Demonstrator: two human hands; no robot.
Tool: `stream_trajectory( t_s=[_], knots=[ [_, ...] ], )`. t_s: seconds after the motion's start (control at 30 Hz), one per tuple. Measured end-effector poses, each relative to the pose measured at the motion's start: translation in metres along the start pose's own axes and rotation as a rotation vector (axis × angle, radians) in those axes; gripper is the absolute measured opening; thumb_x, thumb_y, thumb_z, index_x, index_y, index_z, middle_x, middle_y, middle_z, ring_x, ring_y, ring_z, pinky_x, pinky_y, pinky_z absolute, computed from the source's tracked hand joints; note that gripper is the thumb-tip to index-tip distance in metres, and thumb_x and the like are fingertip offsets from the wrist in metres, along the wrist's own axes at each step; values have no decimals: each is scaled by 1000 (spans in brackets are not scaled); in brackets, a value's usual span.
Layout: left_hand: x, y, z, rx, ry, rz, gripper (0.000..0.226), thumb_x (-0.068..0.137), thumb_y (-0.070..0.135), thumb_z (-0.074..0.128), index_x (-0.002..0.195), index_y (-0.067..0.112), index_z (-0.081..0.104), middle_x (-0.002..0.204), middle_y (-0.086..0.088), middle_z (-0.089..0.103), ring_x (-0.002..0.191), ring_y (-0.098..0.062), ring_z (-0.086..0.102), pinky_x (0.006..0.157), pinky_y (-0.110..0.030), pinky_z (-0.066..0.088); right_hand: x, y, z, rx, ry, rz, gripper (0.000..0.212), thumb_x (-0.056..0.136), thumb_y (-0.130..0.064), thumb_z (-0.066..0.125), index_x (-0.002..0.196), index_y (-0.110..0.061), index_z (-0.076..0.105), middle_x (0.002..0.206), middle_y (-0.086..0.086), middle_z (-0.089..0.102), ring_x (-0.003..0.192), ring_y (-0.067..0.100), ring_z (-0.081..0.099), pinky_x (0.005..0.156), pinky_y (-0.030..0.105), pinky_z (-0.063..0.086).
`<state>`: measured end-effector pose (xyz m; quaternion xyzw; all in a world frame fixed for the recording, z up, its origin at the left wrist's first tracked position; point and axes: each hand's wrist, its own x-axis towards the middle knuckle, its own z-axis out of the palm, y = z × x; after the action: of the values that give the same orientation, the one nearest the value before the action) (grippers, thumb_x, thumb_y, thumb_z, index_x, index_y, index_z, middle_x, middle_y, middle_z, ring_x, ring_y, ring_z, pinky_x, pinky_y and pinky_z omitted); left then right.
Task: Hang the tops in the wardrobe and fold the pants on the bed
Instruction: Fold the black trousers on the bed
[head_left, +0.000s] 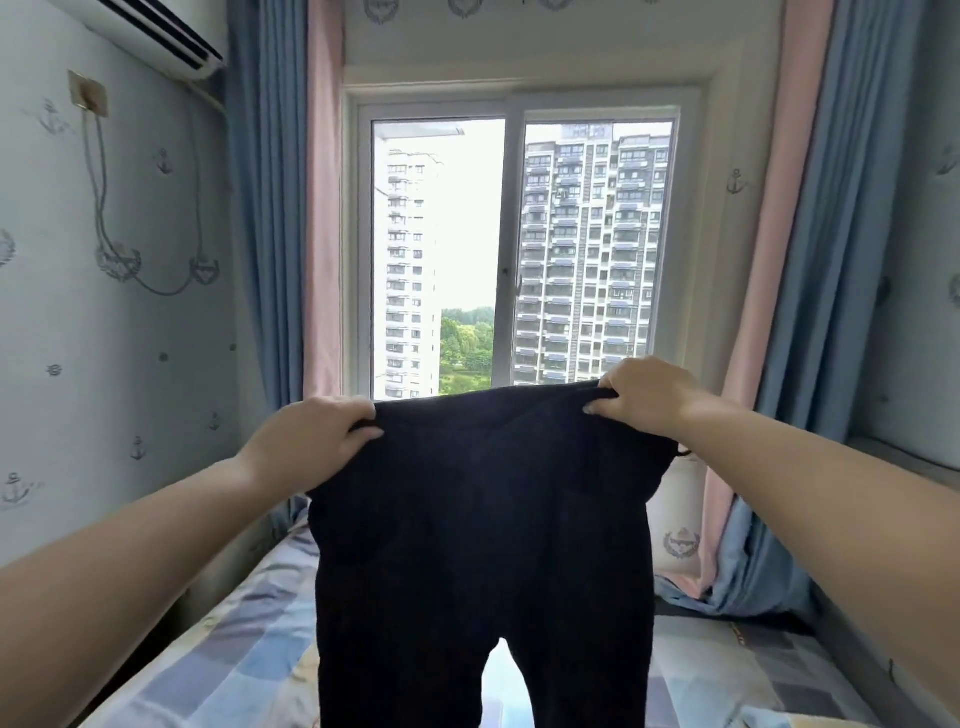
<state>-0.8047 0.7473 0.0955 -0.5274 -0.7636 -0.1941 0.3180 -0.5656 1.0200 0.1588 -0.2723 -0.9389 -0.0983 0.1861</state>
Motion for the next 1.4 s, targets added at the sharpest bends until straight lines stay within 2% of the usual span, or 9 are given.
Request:
stream_trajectory(
  t_s=[0.2, 0.33, 0.5, 0.63, 0.83, 0.93, 1.1, 1.3, 1.4],
  knots=[
    [27, 84, -6, -58, -63, -15, 20, 94, 41, 52, 88, 23, 60, 74, 11, 58, 68, -9, 54, 62, -23, 39, -11, 58, -9, -98, 129, 185, 15, 91, -21, 52, 99, -17, 64, 98, 0, 65, 90, 22, 59, 78, 33, 45],
    [50, 149, -13, -123, -59, 47, 21, 94, 41, 53, 83, 23, 57, 73, 10, 57, 71, -10, 55, 68, -25, 44, -17, 100, -40, -332, 177, 303, 31, 84, -1, 41, 87, -23, 63, 87, -5, 61, 92, 19, 53, 93, 39, 34],
    [68, 174, -33, -211, 18, -20, 23, 92, 41, 55, 79, 23, 59, 71, 10, 57, 68, -3, 52, 62, -17, 39, -1, 105, -91, -745, 318, 173, 25, 70, 2, 43, 62, -21, 48, 70, -9, 48, 81, 17, 33, 86, 34, 30],
    [40, 148, -39, -227, -8, -137, 21, 92, 40, 56, 74, 28, 56, 69, 13, 56, 65, -1, 52, 58, -13, 31, 19, 67, -97, -871, 355, 17, 24, 74, -1, 50, 66, -23, 51, 64, -9, 41, 74, 17, 32, 73, 32, 25],
    [-61, 77, -12, -219, -133, -416, 28, 91, 38, 58, 66, 31, 48, 60, 14, 50, 57, 0, 48, 52, -16, 29, 45, -39, -11, -653, 297, -201, 17, 80, 4, 49, 81, -10, 57, 68, -1, 49, 60, 18, 42, 63, 29, 37],
    [-128, 28, 11, -167, -206, -556, 21, 91, 40, 57, 76, 26, 56, 64, 13, 51, 61, -2, 48, 52, -20, 28, 57, -108, 63, -525, 233, -320, 23, 84, 3, 52, 103, -6, 62, 97, 8, 64, 83, 28, 61, 63, 30, 46],
    [-250, -67, 60, -84, -337, -787, 21, 91, 42, 57, 88, 21, 61, 70, 8, 54, 71, -17, 52, 61, -29, 38, 59, -253, 188, -440, 48, -488, 28, 87, 1, 49, 111, -6, 62, 103, 9, 65, 93, 32, 64, 60, 32, 40],
    [-396, -208, 142, -98, -507, -978, 20, 93, 40, 53, 83, 23, 53, 86, 3, 61, 82, -24, 58, 63, -31, 35, 73, -423, 348, -246, -110, -668, 30, 94, -6, 41, 113, -7, 63, 118, 10, 60, 106, 31, 62, 77, 38, 47],
    [-457, -282, 179, -128, -608, -1078, 21, 95, 41, 51, 88, 22, 56, 73, 5, 57, 79, -23, 56, 61, -31, 36, 84, -508, 426, -222, -254, -720, 27, 94, -3, 43, 111, -6, 63, 119, 13, 56, 106, 33, 60, 75, 40, 46]
  ],
)
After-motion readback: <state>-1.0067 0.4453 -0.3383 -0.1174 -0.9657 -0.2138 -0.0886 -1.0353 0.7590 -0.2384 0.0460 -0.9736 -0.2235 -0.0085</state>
